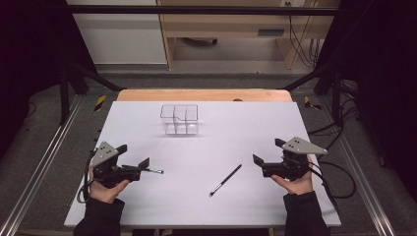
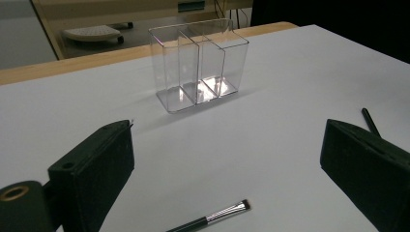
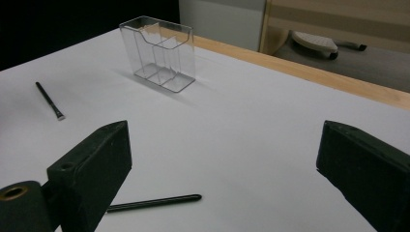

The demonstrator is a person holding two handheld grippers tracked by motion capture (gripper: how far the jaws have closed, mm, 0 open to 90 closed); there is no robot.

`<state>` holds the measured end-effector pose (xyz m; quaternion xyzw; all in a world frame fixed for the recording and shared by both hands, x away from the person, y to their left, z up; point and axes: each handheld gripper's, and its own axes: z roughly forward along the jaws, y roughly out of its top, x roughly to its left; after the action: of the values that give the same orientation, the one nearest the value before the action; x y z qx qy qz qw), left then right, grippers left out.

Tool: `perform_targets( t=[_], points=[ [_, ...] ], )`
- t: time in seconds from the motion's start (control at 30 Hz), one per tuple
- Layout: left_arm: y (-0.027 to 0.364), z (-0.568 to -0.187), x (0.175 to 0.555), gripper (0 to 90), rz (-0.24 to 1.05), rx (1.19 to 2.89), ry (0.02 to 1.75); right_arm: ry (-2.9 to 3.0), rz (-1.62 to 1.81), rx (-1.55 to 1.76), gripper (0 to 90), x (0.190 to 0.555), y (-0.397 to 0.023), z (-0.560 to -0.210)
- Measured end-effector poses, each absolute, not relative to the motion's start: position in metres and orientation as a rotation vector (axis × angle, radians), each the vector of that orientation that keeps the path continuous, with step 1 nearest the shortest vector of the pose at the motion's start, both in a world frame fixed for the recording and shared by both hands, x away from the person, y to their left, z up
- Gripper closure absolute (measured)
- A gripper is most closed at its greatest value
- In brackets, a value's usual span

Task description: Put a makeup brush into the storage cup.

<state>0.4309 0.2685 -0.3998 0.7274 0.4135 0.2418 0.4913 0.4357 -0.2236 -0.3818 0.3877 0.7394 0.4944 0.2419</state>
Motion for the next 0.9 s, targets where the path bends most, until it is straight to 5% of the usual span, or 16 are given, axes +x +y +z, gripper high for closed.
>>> perform_targets(
  t=[0.9],
  points=[
    [0.257,-0.408,0.432,4.3,0.577,1.817,0.988,2.231,1.250,0.986,8.1,0.446,-0.176,-0.411]
  ],
)
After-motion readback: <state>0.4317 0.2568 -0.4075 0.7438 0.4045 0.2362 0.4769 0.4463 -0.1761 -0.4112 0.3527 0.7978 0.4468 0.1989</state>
